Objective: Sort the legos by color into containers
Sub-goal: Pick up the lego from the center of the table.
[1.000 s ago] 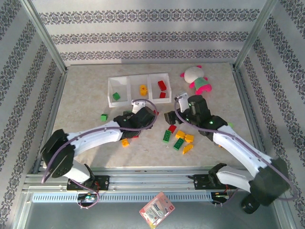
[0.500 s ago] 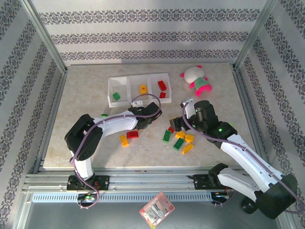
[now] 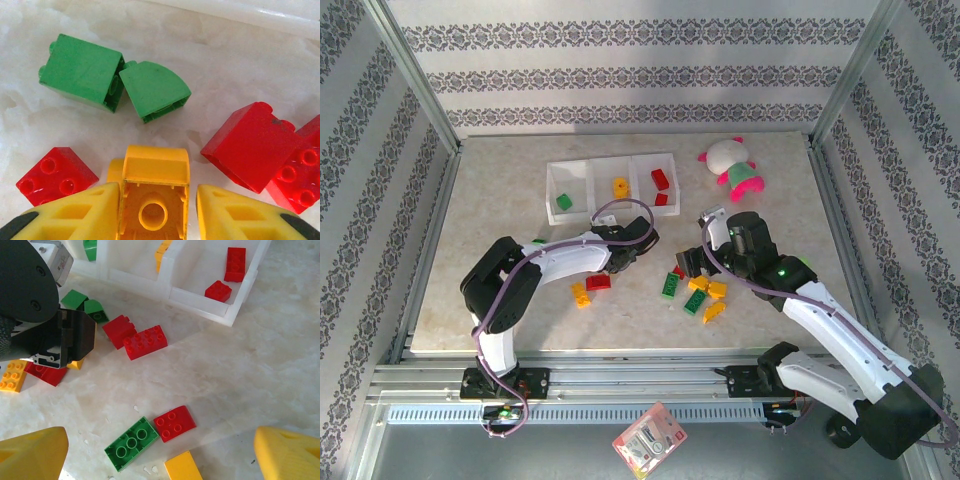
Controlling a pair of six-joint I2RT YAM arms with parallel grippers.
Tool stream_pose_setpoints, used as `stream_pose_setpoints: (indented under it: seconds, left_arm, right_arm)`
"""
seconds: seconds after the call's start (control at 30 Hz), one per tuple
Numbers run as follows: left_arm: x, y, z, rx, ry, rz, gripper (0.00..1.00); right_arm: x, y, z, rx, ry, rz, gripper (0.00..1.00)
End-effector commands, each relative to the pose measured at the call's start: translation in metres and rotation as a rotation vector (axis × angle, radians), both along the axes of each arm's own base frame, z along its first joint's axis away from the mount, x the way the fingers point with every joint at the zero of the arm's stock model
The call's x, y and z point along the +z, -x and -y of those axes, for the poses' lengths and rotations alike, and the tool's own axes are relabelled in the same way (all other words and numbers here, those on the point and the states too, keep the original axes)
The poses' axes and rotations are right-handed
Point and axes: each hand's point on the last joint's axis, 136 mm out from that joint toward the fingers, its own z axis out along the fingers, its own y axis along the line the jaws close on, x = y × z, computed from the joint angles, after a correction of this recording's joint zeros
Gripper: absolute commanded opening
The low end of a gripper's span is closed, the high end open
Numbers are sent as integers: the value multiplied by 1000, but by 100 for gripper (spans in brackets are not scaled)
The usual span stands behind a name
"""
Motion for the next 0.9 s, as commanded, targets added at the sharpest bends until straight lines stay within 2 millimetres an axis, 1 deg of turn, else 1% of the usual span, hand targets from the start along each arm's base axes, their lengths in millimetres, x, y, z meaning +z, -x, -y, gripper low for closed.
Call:
stream_pose_setpoints:
  seconds: [0.0, 0.13, 0.23, 0.27, 0.37, 0.5, 0.6, 0.67, 0.77, 0.87]
  left_arm:
    - [-18, 8, -13, 30, -37, -55, 44]
    - [-21, 8, -12, 23, -36, -62, 42]
    - [-20, 7, -11, 16, -32, -62, 31]
    - [-19, 7, -11, 14, -33, -62, 30]
    - [-10, 5, -9, -7, -36, -50, 28]
    - [15, -2, -7, -49, -50, -12, 27]
    - [39, -15, -1, -103, -57, 44, 27]
    - [51, -26, 3, -132, -57, 66, 28]
    - [66, -46, 6, -165, -55, 89, 29]
    - [77, -74, 2, -174, -61, 103, 29]
  right_arm:
    - [-5, 3, 2, -4, 11, -3, 95]
    - [-7, 3, 2, -8, 13, -6, 95]
    - [-7, 2, 3, -12, 13, -6, 95]
    - [-6, 2, 3, -12, 11, -4, 95]
    - [-4, 3, 2, -11, 6, 0, 95]
    - [1, 3, 0, -6, -13, 8, 95]
    - [4, 4, -3, 8, -30, 12, 95]
    - [0, 3, -5, 11, -29, 9, 95]
    - [-6, 3, -7, 14, -23, -8, 95]
    - [-6, 3, -10, 19, -32, -4, 95]
